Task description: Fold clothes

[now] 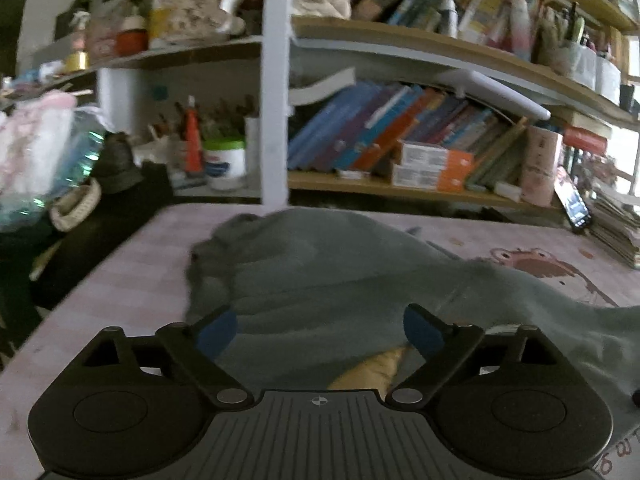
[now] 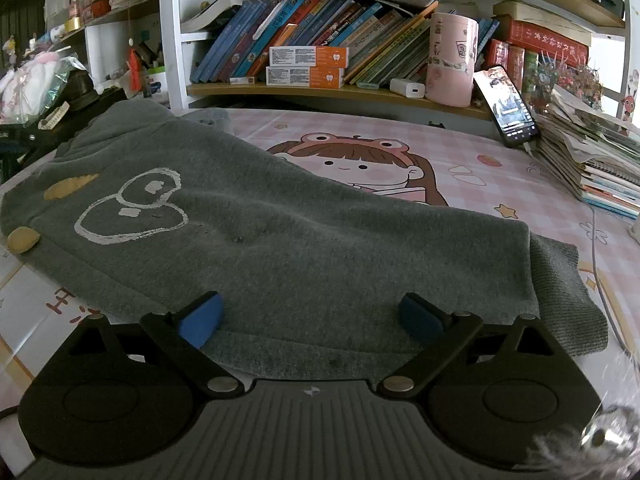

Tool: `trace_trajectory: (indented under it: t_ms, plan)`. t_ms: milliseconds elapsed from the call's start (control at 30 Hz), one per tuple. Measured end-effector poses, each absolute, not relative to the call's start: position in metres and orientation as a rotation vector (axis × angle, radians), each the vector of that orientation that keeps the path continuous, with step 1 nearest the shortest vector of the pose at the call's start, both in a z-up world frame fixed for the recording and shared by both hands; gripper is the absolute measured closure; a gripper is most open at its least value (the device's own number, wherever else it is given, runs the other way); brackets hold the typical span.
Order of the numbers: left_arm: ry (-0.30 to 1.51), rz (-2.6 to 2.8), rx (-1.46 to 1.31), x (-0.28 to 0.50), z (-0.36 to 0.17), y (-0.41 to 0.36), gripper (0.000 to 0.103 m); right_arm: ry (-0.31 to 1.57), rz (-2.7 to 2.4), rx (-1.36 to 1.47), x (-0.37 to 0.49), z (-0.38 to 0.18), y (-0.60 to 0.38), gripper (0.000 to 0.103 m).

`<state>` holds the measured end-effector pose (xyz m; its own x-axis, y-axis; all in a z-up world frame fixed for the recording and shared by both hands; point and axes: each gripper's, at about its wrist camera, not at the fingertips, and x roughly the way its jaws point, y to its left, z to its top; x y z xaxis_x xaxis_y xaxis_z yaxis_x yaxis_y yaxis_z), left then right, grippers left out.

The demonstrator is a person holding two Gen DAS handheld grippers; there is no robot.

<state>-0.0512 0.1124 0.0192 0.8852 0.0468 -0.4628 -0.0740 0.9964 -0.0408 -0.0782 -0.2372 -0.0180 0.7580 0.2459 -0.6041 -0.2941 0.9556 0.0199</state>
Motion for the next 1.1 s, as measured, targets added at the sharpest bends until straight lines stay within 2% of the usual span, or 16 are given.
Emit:
trace_trajectory:
  t_ms: [167,433,633,800,1100]
  plan:
    - [0.485,0.009,-0.077,-0.043,0.011,0.106,0.002,0.656,0.300,-0.079,-0.075,-0.017,-0.237,0.006]
    - [0.503,-0.027,-0.090,-0.033,-0.004,0.104,0.001,0.625,0.302,0.001,-0.047,0.007,-0.242,0.009]
    - [0.499,-0.030,-0.089,-0.034,-0.012,0.105,0.000,0.598,0.345,0.123,0.001,0.030,-0.230,0.018]
    - [0.477,-0.034,-0.110,-0.037,-0.011,0.109,0.000,0.638,0.405,0.181,0.054,0.031,-0.195,0.039]
    - [0.542,0.026,-0.139,-0.028,-0.015,0.114,0.000,0.820,0.437,0.290,0.142,0.012,-0.145,0.043]
